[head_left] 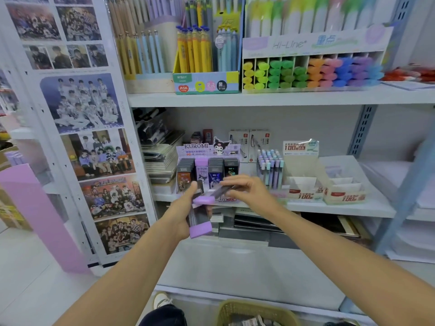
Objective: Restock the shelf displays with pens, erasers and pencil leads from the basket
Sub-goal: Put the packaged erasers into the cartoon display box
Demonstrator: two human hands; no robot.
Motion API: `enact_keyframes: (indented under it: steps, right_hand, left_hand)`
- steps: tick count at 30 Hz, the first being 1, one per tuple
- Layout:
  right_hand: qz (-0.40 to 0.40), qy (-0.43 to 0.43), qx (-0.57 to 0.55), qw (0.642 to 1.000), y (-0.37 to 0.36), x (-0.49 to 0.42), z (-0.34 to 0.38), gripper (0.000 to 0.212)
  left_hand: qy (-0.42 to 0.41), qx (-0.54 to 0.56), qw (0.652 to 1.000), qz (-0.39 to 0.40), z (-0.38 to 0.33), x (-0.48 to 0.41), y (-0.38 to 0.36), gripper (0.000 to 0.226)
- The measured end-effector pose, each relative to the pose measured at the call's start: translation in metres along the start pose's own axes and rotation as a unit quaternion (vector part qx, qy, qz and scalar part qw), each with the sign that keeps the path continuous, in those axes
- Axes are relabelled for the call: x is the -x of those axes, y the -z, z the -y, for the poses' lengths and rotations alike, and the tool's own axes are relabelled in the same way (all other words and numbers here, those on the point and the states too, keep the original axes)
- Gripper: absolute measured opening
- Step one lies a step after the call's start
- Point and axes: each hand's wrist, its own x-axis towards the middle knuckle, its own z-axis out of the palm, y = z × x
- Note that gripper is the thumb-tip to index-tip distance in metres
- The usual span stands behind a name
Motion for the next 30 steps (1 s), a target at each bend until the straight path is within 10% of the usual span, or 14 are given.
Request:
enact_keyframes:
  steps: [30]
  right_hand:
    - [0.051,-0.052,-0.047,0.996,-0.034,-0.042,0.012,0.039]
  left_hand:
    - [-0.159,-0.145,0.976,0.032,0.003,-0.015,0.030,0.031]
